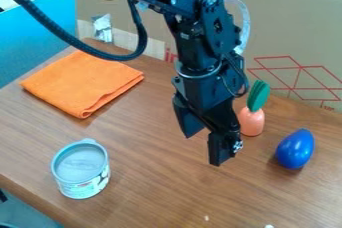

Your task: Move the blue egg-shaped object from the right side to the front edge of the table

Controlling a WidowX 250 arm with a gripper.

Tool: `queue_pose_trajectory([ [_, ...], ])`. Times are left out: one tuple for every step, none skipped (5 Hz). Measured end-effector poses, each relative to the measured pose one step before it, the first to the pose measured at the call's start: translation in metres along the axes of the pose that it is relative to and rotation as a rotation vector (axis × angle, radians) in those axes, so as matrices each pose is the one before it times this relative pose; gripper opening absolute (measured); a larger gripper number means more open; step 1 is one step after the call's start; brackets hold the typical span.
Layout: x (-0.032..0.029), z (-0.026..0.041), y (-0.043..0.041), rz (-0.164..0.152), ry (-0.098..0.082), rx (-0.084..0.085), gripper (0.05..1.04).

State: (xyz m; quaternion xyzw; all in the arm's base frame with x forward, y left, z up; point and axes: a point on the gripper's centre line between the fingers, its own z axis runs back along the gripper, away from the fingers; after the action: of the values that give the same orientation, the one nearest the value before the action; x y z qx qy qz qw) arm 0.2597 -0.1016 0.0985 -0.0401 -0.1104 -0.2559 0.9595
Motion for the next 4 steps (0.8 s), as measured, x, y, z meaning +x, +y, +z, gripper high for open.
queue_pose_trajectory([
  [-0.00381,-0.00666,-0.00085,0.0028,0.0239,-0.0056,1.001],
  [0.02175,-0.00996,-0.01180,0.0209,-0.0478,-0.0437,1.001],
  [0.03039,-0.00229,-0.01403,-0.0037,-0.0711,-0.0368,1.001],
  [0.01424,-0.00469,-0.00432,0.0338,-0.0312,-0.0169,1.001],
])
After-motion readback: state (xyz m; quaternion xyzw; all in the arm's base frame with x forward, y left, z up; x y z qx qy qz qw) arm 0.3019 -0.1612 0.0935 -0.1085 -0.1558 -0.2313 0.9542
